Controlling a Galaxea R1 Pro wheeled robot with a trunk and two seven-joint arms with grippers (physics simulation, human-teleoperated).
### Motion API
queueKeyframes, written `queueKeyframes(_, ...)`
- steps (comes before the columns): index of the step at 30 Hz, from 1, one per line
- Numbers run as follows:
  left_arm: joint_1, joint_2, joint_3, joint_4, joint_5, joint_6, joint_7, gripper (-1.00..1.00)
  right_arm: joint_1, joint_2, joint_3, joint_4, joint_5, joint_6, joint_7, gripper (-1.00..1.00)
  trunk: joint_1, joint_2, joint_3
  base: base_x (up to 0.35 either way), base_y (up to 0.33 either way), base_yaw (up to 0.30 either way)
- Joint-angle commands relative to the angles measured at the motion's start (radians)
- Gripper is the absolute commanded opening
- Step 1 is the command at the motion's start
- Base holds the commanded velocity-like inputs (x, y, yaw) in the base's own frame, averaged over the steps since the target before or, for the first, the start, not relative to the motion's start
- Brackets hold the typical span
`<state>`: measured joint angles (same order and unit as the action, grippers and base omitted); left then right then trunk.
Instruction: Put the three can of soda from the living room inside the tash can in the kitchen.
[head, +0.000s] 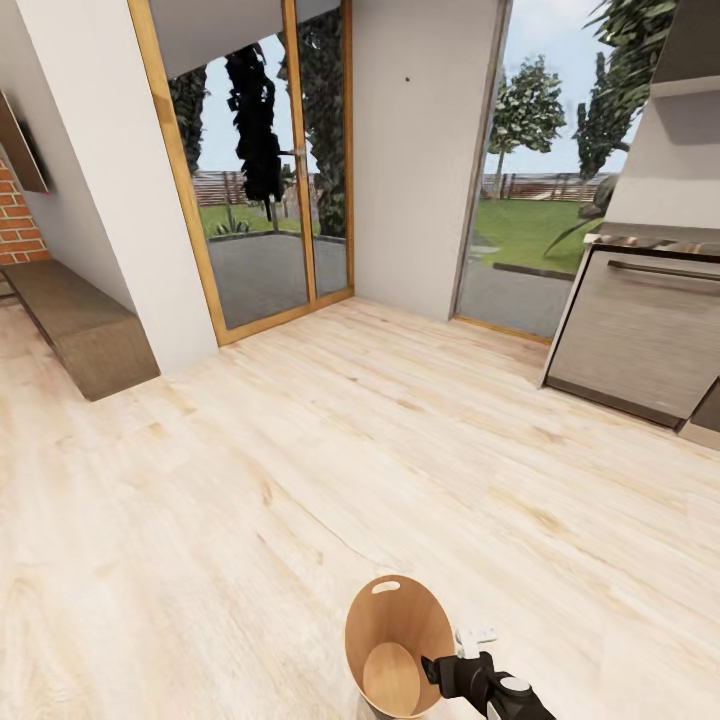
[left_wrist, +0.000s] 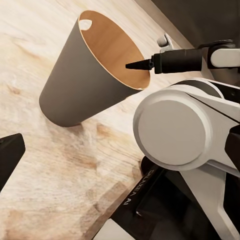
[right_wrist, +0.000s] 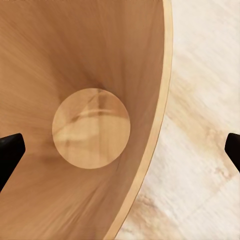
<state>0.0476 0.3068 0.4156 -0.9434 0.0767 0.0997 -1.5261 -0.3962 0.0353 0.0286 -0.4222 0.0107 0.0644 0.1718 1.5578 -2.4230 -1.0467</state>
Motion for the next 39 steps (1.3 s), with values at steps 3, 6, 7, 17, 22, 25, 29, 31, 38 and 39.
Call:
queueKeyframes(3,0.000,0.000,0.000,0.000,0.000,0.000,0.001,1.00,0.000,0.000,-0.001,0.000,0.000,0.000,0.000,1.00,0.000,0.000,0.000,0.000,0.000,0.000)
queueKeyframes(6,0.000,0.000,0.000,0.000,0.000,0.000,0.000,1.00,0.000,0.000,-0.001,0.000,0.000,0.000,0.000,1.00,0.000,0.000,0.000,0.000,0.000,0.000)
queueKeyframes(7,0.000,0.000,0.000,-0.001,0.000,0.000,0.000,1.00,0.000,0.000,-0.001,0.000,0.000,0.000,0.000,1.00,0.000,0.000,0.000,0.000,0.000,0.000)
queueKeyframes(17,0.000,0.000,0.000,-0.002,0.000,0.000,0.000,1.00,0.000,0.000,-0.001,0.000,0.000,0.000,0.000,1.00,0.000,0.000,0.000,0.000,0.000,0.000)
queueKeyframes(22,0.000,0.000,0.000,-0.001,0.000,0.001,0.000,1.00,0.000,0.000,-0.001,0.000,0.000,0.000,0.000,1.00,0.004,-0.007,-0.003,0.000,0.000,0.000)
queueKeyframes(25,0.000,0.000,0.000,0.000,0.000,0.000,0.000,1.00,0.000,0.000,-0.001,0.000,0.000,0.000,0.000,1.00,0.004,-0.007,-0.003,0.000,0.000,0.000)
queueKeyframes(29,0.000,0.000,0.000,-0.001,0.000,0.000,0.000,1.00,0.000,0.000,-0.001,0.000,0.000,0.000,0.000,1.00,0.004,-0.007,-0.003,0.000,0.000,0.000)
queueKeyframes(31,0.000,0.000,0.000,-0.001,0.000,0.000,0.000,1.00,0.000,0.000,-0.001,0.000,0.000,0.000,0.000,1.00,0.004,-0.007,-0.003,0.000,0.000,0.000)
queueKeyframes(38,0.000,0.000,0.000,-0.003,0.000,0.000,0.000,1.00,0.000,0.000,-0.001,0.000,0.000,0.000,0.000,-1.00,0.004,-0.007,-0.003,0.000,0.000,0.000)
queueKeyframes(39,0.000,0.000,0.000,-0.003,0.000,0.000,0.000,1.00,0.000,0.000,-0.001,0.000,0.000,0.000,0.000,-1.00,0.004,-0.007,-0.003,0.000,0.000,0.000)
